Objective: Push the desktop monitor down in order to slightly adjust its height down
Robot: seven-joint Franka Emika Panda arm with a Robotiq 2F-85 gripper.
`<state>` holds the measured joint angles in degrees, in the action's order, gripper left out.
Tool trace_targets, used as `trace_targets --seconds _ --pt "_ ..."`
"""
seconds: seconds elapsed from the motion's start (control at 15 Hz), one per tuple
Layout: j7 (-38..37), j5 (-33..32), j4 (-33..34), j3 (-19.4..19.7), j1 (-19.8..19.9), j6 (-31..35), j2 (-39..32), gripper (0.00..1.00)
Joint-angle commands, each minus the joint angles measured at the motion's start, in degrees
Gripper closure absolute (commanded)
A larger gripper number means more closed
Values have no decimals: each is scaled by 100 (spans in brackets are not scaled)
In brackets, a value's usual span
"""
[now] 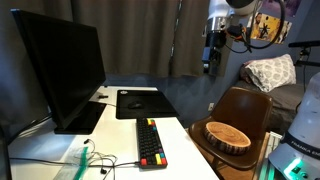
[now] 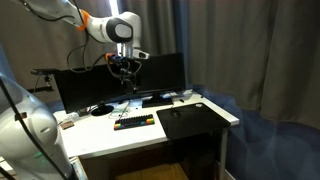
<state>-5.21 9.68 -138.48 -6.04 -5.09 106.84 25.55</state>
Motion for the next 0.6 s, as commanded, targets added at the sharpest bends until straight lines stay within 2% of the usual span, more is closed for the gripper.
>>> trace_targets --seconds 0.0,0.2,0.33,0.53 --pt "36 -210 868 -450 -330 358 -437 0" --pt "297 -409 1667 -583 -448 912 -854 0" --pt "549 -316 2095 -510 -476 1526 -1145 0" --pt "1042 180 2644 -348 -583 2501 -1669 0"
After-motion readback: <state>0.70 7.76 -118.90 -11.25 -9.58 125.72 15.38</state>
